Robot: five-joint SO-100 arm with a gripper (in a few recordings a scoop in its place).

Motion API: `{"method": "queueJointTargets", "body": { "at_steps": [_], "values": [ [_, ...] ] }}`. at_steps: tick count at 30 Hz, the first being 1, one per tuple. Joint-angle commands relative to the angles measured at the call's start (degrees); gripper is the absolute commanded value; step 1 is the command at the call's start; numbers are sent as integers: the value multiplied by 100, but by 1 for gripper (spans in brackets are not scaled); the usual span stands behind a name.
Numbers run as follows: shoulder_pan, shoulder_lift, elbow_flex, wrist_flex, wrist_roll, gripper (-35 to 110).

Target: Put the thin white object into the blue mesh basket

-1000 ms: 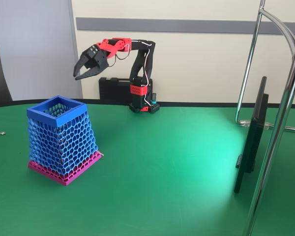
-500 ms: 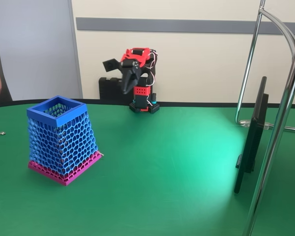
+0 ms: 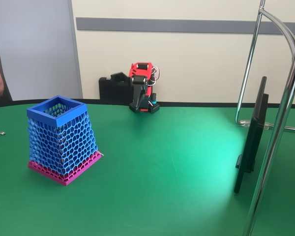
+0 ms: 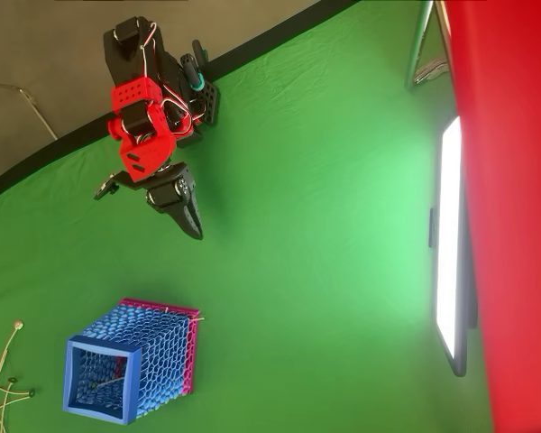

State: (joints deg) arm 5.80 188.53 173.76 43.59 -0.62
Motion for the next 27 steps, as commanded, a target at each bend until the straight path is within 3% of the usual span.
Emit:
{"method": "queueJointTargets", "body": {
  "at_steps": [1, 12, 27],
  "values": [
    [-35, 202, 229, 26, -62, 1],
    [-44, 202, 290, 580, -53, 1],
    [-114, 202, 290, 598, 0, 1]
  ]
}}
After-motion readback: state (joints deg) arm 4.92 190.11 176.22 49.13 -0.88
